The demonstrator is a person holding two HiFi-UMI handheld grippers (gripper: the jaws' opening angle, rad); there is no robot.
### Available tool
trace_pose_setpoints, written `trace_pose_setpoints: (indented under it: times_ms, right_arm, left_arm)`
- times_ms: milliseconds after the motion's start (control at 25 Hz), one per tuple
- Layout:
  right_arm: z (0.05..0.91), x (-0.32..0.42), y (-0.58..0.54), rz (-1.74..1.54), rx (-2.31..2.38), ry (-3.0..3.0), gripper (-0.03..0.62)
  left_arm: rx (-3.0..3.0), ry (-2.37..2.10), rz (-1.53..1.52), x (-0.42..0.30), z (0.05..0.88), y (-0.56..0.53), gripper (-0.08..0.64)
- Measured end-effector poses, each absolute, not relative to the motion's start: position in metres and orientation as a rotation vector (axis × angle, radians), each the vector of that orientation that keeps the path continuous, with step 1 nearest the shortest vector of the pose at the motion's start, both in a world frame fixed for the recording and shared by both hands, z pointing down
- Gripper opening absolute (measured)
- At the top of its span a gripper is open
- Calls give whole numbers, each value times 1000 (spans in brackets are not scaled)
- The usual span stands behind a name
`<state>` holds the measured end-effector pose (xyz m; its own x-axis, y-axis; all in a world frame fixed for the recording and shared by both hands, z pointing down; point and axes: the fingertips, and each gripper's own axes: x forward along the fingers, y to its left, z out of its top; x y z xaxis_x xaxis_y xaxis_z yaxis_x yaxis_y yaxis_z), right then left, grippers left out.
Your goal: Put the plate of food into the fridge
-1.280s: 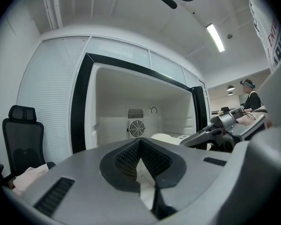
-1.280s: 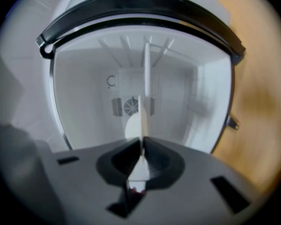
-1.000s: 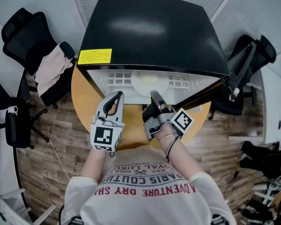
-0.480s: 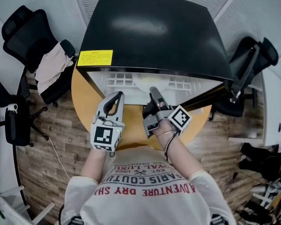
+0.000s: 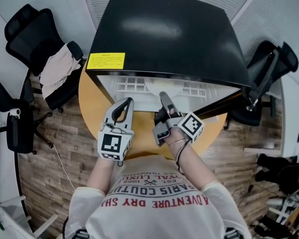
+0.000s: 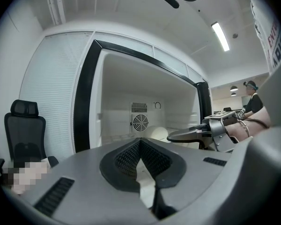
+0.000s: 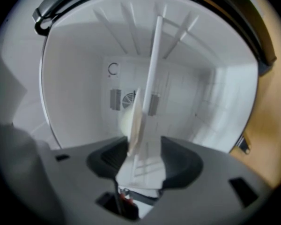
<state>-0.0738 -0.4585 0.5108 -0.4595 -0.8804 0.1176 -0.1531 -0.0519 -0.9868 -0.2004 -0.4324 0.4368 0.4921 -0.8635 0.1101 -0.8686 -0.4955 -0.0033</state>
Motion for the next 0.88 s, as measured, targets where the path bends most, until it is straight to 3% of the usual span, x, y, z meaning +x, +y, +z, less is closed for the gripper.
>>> trace_pose_setpoints:
  times_ms: [360, 440, 480, 760, 880]
  right_arm:
    - [501, -79, -429, -1591, -1065, 1613, 210]
    - [501, -78, -420, -1601, -1085, 1627, 68]
    - [501, -78, -415, -1599, -1097, 1653, 47]
    - [494, -70, -394, -1478, -1230, 1864, 28]
    - [488, -64, -392, -1256, -1355, 2077, 28]
  left_arm:
    - [2678, -1555, 153, -204, 434, -422, 32]
    - [2686, -1545, 157, -202, 433, -418, 32]
    - [2689, -1540, 159, -201, 434, -415, 32]
    - [2702, -1503, 176, -193, 438, -402, 32]
    - [2702, -1494, 177, -191, 440, -398, 33]
